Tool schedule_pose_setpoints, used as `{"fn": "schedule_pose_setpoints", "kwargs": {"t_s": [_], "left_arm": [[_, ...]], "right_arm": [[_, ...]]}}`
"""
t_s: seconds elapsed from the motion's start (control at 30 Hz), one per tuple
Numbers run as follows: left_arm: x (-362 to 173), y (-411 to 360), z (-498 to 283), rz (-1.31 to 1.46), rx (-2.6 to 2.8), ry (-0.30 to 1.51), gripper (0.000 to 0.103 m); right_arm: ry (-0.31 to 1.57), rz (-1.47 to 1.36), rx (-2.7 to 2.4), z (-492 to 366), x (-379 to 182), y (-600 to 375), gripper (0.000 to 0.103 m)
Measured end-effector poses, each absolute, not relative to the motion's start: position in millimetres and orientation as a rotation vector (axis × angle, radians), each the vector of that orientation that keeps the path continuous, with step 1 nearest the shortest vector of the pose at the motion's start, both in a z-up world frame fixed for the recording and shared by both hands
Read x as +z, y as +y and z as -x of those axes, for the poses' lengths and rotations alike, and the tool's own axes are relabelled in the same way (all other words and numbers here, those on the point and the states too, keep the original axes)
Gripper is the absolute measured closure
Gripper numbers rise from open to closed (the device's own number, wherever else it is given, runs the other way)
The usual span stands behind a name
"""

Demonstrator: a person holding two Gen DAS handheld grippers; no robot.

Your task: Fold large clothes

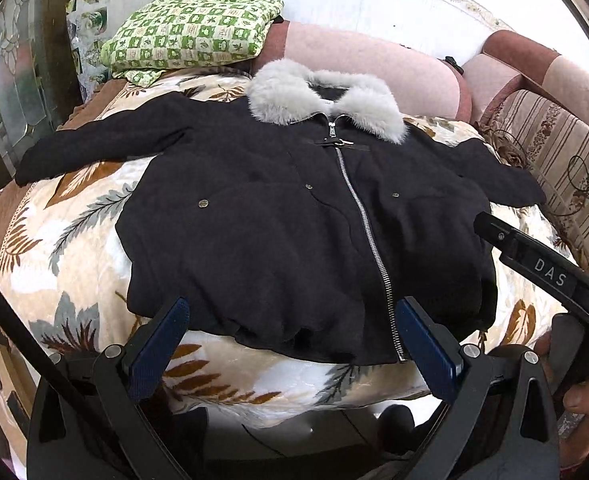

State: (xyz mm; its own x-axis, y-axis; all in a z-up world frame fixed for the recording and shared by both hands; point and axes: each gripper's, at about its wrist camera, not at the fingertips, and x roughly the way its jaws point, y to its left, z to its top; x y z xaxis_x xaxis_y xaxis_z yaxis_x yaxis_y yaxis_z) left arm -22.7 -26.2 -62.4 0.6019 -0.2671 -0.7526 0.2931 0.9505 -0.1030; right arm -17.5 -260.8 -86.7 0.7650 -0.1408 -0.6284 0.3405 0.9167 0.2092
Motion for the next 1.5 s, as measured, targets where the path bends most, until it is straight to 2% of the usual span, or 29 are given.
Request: {"fn": "schedule_pose_setpoints", "kwargs": {"t_s": [0.3,0.9,1.5], "left_arm": [[-67.2,-7.1,6.9,-0.024,-0.264,0.878,0.001],[-70.9,85.3,-46.4,0.093,-0.055,0.841,0.001],[-80.9,220.2,-94.3,0.309,0.245,0.840,0.001]], "right_arm": [[0.681,-0.298,-0.260,11.4,-88.4,-250.9,0.001],[0.730,-0.177,-0.260,-9.6,-83.6,-212.4,0.001],[0.781,-0.155,-0.260,-26.2,-95.0,-209.0,0.001]]}}
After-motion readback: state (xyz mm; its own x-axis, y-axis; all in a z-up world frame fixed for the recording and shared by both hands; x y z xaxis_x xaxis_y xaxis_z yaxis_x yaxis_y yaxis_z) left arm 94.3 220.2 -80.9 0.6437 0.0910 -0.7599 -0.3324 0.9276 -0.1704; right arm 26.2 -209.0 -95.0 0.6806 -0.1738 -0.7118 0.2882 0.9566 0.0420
